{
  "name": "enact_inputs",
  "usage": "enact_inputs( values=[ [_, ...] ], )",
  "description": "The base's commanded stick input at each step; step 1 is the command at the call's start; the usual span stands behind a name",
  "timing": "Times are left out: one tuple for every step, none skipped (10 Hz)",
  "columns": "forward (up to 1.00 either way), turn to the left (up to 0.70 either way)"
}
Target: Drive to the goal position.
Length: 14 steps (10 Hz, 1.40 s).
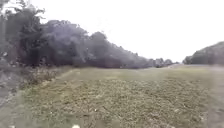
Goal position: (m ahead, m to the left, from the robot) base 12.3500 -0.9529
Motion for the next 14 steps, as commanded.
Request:
enact_inputs(
  values=[
    [0.6, -0.15],
    [0.6, -0.15],
    [0.6, -0.15],
    [0.6, -0.15],
    [0.6, -0.15],
    [0.6, -0.15],
    [0.6, -0.15],
    [0.6, -0.15],
    [0.6, -0.15],
    [0.6, -0.15],
    [0.6, -0.15],
    [0.6, -0.15],
    [0.6, -0.15],
    [0.6, -0.15]
  ],
)
